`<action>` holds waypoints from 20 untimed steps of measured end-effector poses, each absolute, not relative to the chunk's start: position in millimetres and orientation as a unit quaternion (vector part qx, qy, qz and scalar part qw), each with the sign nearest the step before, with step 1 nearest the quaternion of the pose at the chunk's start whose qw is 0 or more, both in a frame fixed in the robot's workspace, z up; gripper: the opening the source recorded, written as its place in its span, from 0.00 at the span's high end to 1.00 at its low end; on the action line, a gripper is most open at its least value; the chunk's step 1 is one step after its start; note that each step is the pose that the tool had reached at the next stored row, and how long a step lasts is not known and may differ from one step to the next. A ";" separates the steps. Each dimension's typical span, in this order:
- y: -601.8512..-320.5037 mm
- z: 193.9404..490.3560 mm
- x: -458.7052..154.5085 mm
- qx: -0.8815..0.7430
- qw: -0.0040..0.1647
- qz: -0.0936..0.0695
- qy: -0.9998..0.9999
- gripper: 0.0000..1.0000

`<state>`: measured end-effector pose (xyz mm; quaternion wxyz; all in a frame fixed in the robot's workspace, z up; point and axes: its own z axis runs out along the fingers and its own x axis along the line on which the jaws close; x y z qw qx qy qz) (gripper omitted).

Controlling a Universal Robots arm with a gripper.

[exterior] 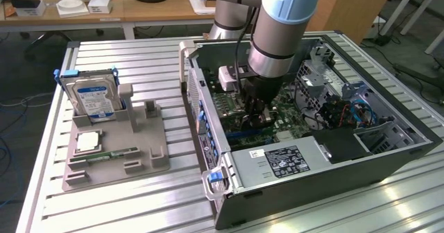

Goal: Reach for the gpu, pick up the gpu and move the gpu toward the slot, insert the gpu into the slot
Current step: 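Insert the gpu into the slot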

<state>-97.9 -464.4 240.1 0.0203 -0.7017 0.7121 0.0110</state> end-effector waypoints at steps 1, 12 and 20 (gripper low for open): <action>-464.6 240.2 -97.8 -0.702 0.020 0.011 0.712 0.73; -466.1 240.0 -97.8 -0.699 0.020 0.011 0.715 0.73; -466.4 240.0 -98.4 -0.699 0.020 0.011 0.715 0.73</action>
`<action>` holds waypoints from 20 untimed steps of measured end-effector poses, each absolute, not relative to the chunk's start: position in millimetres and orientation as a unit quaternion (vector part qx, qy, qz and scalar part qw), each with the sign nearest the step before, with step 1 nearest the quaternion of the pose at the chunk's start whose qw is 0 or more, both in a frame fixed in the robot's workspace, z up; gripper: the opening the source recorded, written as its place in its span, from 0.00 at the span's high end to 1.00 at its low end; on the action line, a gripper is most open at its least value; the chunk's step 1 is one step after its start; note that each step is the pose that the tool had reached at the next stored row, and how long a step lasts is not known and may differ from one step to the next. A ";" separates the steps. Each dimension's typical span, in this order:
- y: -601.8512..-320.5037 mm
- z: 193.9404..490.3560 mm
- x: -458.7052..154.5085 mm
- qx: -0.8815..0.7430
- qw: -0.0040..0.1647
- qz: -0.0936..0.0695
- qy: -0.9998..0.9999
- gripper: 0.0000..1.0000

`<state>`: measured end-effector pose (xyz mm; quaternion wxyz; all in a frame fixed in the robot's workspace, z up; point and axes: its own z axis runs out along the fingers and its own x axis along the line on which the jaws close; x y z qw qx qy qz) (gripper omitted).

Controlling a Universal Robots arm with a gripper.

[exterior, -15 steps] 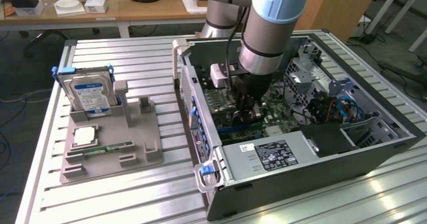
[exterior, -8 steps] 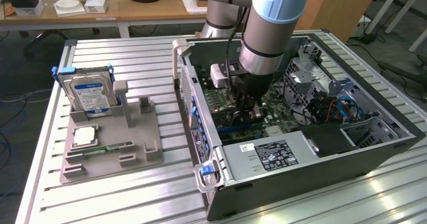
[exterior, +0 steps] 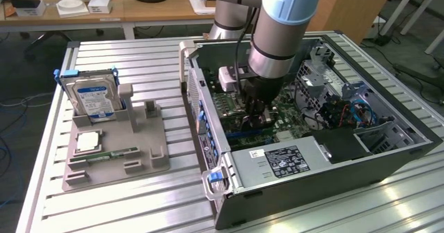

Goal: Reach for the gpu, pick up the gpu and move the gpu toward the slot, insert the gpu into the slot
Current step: 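Insert the gpu into the slot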

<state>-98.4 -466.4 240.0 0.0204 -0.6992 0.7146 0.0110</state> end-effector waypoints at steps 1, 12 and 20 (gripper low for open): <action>-466.5 240.1 -99.2 -0.699 0.020 0.011 0.715 0.73; -466.4 240.0 -100.5 -0.698 0.020 0.011 0.716 0.73; -466.5 239.7 -102.6 -0.696 0.020 0.011 0.718 0.73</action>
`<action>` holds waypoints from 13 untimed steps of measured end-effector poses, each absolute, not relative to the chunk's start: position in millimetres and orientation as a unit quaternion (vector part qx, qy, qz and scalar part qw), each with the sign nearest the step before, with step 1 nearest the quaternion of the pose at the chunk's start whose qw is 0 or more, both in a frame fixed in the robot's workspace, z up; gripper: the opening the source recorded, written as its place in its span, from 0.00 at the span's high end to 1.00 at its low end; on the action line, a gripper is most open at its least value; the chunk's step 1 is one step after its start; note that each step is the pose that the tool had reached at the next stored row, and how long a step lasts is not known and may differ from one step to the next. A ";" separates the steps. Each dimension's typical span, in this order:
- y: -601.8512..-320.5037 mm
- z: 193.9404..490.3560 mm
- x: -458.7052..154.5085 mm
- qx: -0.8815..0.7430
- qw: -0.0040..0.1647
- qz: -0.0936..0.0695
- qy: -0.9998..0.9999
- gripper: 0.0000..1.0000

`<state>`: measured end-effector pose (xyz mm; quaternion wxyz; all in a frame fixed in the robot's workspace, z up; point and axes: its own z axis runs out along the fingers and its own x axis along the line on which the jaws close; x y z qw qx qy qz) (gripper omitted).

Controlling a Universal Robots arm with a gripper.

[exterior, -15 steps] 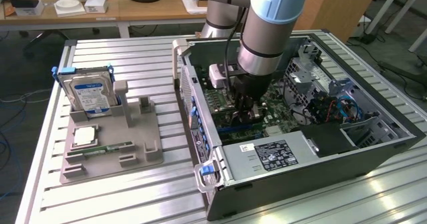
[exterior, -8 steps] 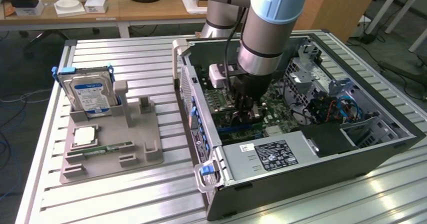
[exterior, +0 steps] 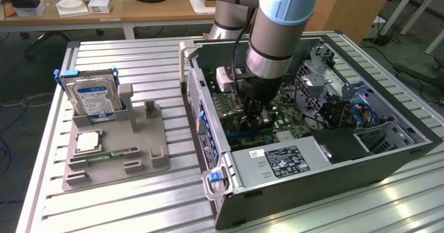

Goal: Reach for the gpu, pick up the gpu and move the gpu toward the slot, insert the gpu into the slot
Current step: 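Insert the gpu into the slot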

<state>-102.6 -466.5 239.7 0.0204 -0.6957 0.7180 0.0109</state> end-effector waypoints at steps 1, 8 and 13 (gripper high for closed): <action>-466.5 239.6 -102.3 -0.695 0.020 0.011 0.719 0.73; -466.3 239.2 -103.9 -0.690 0.021 0.011 0.723 0.73; -466.4 238.9 -104.4 -0.688 0.021 0.011 0.726 0.73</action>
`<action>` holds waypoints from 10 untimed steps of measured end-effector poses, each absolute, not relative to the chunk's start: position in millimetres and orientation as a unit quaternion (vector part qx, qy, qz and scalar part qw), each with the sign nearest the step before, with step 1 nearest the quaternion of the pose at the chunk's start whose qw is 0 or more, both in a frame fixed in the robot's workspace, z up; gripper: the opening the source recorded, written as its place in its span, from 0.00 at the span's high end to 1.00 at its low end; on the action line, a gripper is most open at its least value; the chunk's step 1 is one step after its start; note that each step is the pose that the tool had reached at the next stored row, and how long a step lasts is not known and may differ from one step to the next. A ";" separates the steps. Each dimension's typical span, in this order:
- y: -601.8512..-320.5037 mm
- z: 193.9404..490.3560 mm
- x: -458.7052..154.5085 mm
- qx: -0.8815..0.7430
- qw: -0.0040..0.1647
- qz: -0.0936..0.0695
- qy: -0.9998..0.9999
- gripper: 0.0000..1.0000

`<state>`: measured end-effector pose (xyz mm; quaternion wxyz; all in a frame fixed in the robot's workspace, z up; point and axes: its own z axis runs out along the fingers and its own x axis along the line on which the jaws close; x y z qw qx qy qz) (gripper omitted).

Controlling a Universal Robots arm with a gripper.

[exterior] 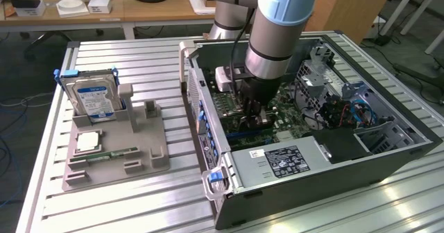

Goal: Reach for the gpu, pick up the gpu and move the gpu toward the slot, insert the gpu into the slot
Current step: 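Insert the gpu into the slot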

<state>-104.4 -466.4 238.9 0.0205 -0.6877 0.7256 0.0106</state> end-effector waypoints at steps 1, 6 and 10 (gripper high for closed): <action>-466.4 238.8 -104.4 -0.687 0.020 0.011 0.726 0.73; -466.4 238.5 -104.4 -0.685 0.021 0.011 0.728 0.73; -466.4 238.1 -104.4 -0.683 0.021 0.011 0.730 0.73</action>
